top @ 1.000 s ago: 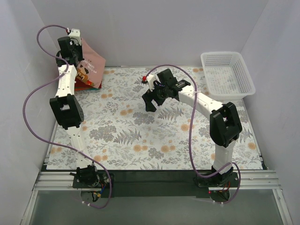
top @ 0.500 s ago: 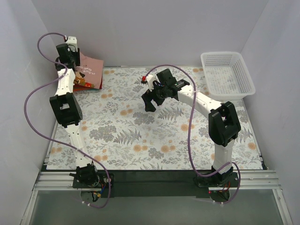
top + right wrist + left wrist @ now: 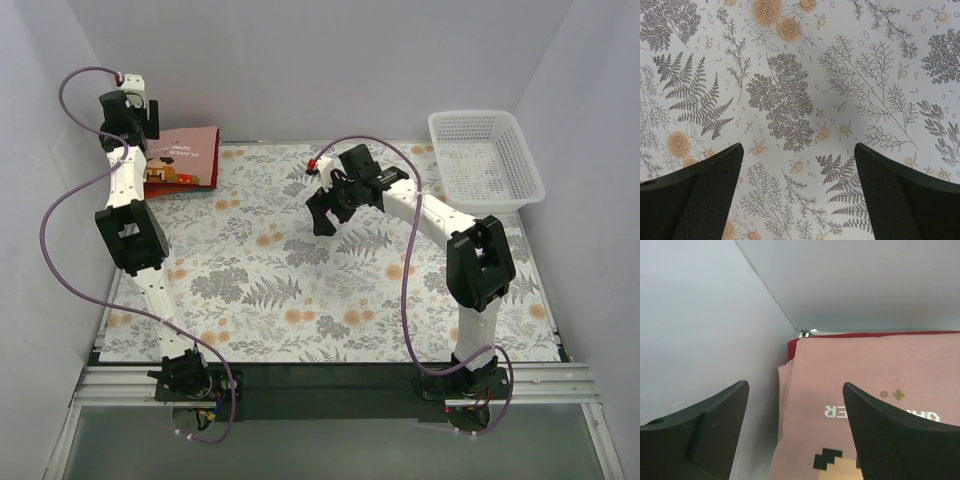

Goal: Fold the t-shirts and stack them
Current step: Neatly place the folded tshirt to the corner, then reset both grippers

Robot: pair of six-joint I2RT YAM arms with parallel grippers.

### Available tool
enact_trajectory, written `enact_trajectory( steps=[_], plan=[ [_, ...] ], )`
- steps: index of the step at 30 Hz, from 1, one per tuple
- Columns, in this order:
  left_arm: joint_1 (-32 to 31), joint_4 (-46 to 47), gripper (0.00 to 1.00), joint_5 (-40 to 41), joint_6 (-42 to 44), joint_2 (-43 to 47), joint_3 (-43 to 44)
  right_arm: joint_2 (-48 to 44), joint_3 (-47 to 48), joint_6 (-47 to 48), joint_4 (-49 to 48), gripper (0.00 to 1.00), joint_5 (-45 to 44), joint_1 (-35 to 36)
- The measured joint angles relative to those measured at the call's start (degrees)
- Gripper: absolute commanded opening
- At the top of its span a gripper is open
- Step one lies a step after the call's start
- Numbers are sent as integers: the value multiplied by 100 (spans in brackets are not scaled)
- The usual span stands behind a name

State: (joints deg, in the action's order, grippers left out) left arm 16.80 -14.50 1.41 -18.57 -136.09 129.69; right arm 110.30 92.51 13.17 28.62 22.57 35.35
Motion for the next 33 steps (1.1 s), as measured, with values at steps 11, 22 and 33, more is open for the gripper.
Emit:
enact_trajectory(
  steps=[11,22,33],
  plan=[
    [9,-1419,80,-1751,-597,1561,-293,-535,-90,-105,166,98,247,-815],
    [-122,-3180,90,-3829,-1246,3165,-1648,-1644,-927,-254,348,98,914,-2529],
    [-1091,-3091,94,-3912,-1648,4682,-5473,-2999,-3010,-181,776,98,776,-3373]
  ],
)
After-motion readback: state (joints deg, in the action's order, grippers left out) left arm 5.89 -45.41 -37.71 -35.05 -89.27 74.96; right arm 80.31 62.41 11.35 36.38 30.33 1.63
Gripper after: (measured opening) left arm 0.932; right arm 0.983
